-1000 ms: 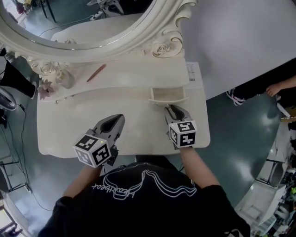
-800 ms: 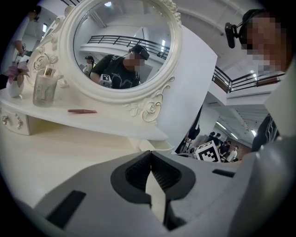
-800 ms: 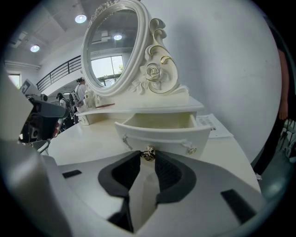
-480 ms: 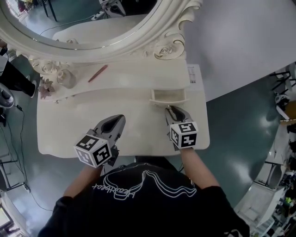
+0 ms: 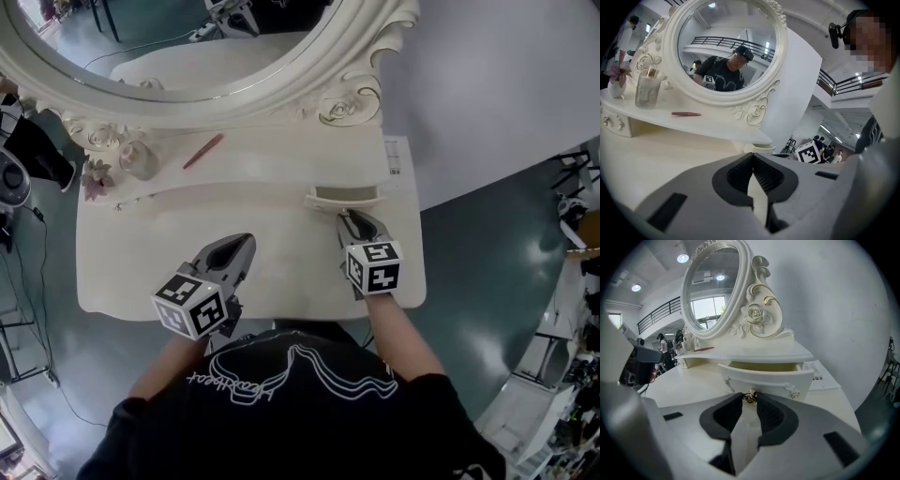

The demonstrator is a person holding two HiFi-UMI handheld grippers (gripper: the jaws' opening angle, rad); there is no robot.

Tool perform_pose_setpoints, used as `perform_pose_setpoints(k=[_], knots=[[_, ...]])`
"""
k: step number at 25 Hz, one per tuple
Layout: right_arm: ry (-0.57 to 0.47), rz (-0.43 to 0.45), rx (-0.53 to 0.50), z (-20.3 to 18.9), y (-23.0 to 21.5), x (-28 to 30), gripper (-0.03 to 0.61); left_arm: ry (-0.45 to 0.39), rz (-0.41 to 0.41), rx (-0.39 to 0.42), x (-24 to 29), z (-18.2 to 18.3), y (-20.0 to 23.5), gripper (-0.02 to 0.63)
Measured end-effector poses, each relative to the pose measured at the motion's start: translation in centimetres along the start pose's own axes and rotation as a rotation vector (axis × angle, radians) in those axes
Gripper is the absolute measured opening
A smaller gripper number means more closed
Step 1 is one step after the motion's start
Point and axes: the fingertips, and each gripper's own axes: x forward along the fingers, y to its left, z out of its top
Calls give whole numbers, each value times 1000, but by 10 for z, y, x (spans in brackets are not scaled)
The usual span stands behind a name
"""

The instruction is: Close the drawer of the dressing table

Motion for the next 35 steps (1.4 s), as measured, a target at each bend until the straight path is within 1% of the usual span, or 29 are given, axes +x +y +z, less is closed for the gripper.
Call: perform_pose_setpoints(k=[30,33,35], knots=[[23,-20,-13,27,-21,38,104,-28,27,-32,2,15,25,3],[29,-15,-16,26,-20,37,109,-30,26,-35,2,15,26,3],[27,-6,-14,28,-20,34,125,-33,24,-36,2,15,24,3]])
